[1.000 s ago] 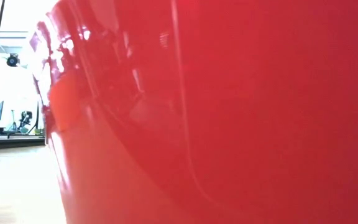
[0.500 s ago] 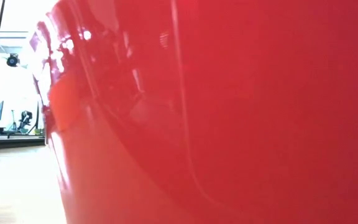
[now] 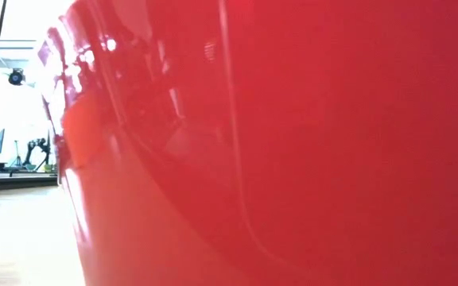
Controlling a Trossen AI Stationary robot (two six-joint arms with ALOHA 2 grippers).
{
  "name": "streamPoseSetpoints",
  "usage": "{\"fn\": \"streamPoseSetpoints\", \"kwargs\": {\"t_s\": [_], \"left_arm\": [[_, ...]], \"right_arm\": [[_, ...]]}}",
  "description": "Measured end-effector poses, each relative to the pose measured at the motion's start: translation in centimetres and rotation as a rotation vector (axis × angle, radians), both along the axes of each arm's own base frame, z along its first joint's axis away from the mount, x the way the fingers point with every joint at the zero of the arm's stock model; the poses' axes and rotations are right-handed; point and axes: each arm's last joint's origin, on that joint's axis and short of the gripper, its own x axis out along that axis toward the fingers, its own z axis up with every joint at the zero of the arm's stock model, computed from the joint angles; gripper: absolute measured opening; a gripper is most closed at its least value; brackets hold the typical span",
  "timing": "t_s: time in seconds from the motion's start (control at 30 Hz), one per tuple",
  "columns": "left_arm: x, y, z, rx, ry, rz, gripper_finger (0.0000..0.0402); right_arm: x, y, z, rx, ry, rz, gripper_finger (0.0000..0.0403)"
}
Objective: Pick & Place Mini bowls
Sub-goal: Put the middle red bowl on the shelf
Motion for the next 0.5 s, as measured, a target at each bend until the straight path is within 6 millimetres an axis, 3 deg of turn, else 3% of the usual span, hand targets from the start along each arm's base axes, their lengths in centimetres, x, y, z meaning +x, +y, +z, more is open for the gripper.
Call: {"fn": "streamPoseSetpoints", "kwargs": {"t_s": [0.23, 0.5], "left_arm": [[0.1, 0.0, 0.0, 0.008, 0.002, 0.004, 0.0064], [1.4, -1.4, -0.3, -0.095, -0.03, -0.208, 0.0064]], "right_arm": [[0.0, 0.0, 0.0, 0.0, 0.0, 0.0, 0.0028], [0.0, 0.0, 0.0, -0.003, 0.001, 0.0, 0.0028]]}}
